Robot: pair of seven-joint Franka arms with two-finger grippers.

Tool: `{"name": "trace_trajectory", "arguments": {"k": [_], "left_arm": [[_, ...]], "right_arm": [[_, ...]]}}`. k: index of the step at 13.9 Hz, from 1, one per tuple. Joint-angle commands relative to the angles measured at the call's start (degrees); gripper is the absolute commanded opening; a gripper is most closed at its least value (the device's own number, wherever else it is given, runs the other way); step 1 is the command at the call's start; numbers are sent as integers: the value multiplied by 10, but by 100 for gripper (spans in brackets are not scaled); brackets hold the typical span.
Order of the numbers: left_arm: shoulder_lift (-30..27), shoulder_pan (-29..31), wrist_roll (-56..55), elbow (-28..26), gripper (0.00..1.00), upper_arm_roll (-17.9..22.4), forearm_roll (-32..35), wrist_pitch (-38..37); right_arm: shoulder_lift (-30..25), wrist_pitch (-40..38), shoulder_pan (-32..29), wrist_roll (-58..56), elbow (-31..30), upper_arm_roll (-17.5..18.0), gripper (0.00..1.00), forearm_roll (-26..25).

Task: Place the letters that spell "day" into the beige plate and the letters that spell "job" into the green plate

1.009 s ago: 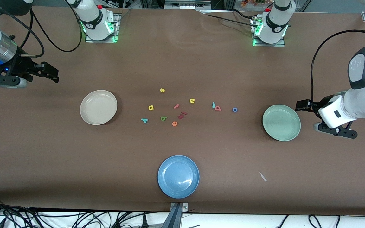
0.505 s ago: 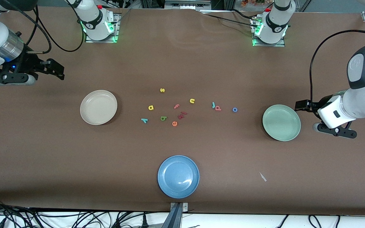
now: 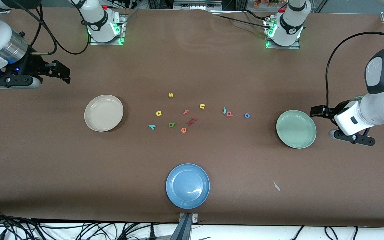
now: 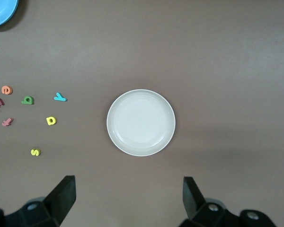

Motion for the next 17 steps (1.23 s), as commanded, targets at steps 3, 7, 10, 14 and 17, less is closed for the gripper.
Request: {"name": "trace_trajectory", "arguments": {"k": [3, 7, 10, 14, 17], "left_arm": [[0, -1, -5, 1, 100, 0, 4, -2], [0, 4, -4, 1, 99, 1, 13, 2], [-3, 5, -4, -2, 99, 3, 13, 22], [-6, 4, -22, -4, 99, 2, 45, 24], [-8, 4, -28, -5, 99, 0, 43, 20]], "right_arm": [[-1, 2, -2, 0, 8, -1, 100, 10], [8, 19, -5, -1, 9, -2, 100, 10], [17, 33, -6, 0, 11, -3, 100, 10], [20, 34, -8, -1, 10, -4, 100, 10], [20, 26, -8, -4, 10, -5, 100, 10]]}}
